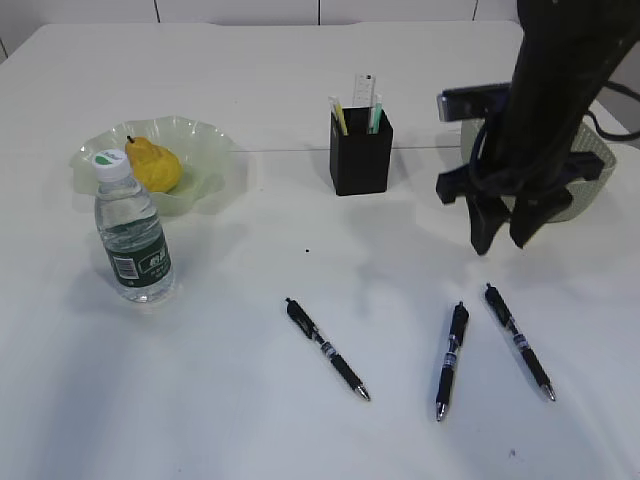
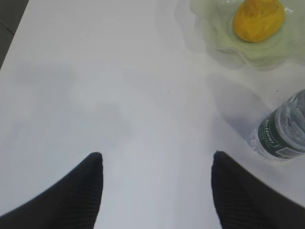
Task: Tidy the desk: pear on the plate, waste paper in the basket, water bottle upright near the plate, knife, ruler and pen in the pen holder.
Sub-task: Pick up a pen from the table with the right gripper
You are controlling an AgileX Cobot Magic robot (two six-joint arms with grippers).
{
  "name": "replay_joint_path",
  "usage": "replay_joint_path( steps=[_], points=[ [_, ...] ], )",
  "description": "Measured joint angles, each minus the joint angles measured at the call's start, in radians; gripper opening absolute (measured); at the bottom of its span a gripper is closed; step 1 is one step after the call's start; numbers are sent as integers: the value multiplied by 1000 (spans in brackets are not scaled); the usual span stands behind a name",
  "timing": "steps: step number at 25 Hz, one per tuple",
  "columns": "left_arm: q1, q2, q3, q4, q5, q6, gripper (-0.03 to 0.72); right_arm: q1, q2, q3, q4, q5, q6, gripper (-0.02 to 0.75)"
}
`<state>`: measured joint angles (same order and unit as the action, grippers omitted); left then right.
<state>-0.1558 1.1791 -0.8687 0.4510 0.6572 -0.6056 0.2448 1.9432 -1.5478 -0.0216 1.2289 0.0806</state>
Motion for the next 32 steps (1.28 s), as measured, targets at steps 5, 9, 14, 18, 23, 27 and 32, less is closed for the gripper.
replay_joint_path(
  steps=[5, 9, 14, 18, 23, 27, 32],
  points=[
    [0, 0, 0, 0, 0, 0, 501, 0, 0, 127, -10, -12, -10, 338],
    [0, 0, 0, 0, 0, 0, 499, 2, -2, 151, -24, -68, -11, 338],
    [0, 0, 0, 0, 6, 0, 498, 2, -3, 155, -36, -120, -11, 338],
    [0, 0, 0, 0, 10, 0, 498, -19, -3, 155, -39, -141, -11, 338],
    [0, 0, 0, -42, 10, 48, 498, -65, -3, 155, -37, -156, -11, 338],
    [0, 22, 0, -186, 21, 198, 498, -78, -3, 155, -35, -180, -11, 338],
    [0, 108, 0, -396, 93, 437, 496, -78, -1, 155, -13, -198, -11, 338]
  ],
)
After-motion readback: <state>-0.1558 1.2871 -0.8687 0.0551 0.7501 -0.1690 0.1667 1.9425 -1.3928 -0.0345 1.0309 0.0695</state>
